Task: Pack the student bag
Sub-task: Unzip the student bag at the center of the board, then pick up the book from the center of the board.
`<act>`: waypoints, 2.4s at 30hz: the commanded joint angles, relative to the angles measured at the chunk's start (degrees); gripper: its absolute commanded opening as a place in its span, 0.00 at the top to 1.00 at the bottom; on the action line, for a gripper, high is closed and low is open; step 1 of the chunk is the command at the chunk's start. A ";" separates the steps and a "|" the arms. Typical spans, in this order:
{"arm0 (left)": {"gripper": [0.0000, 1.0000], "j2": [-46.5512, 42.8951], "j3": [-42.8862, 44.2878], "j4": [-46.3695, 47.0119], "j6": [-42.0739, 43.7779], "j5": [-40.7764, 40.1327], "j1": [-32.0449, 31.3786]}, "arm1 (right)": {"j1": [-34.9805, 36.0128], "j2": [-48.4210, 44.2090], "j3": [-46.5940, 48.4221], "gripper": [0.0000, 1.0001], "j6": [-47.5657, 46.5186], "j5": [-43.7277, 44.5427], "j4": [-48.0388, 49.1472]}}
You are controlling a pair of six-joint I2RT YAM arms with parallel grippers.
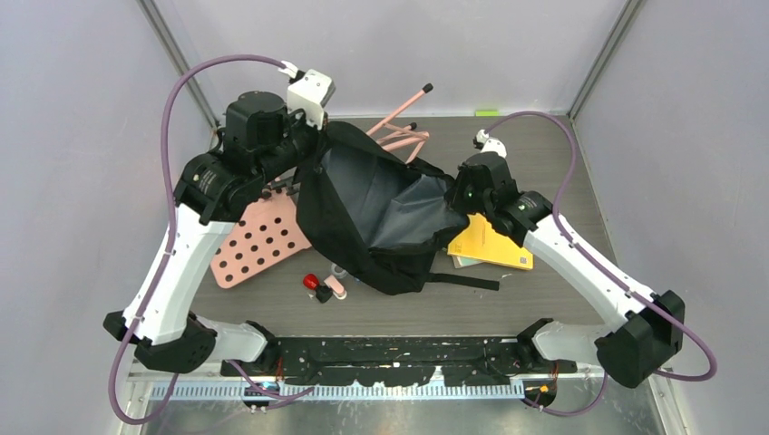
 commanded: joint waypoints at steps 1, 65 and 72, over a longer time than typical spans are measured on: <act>1.00 -5.22 -0.60 9.62 1.04 -4.90 2.64 | -4.49 3.57 -1.07 1.00 1.36 -0.44 -1.09; 1.00 -10.22 -17.14 19.10 -4.19 3.30 3.26 | -35.37 -24.01 -50.42 0.06 45.94 1.15 19.01; 1.00 -10.13 -17.12 19.16 -4.06 3.40 3.26 | -35.37 -16.74 -52.09 0.17 42.70 1.46 32.28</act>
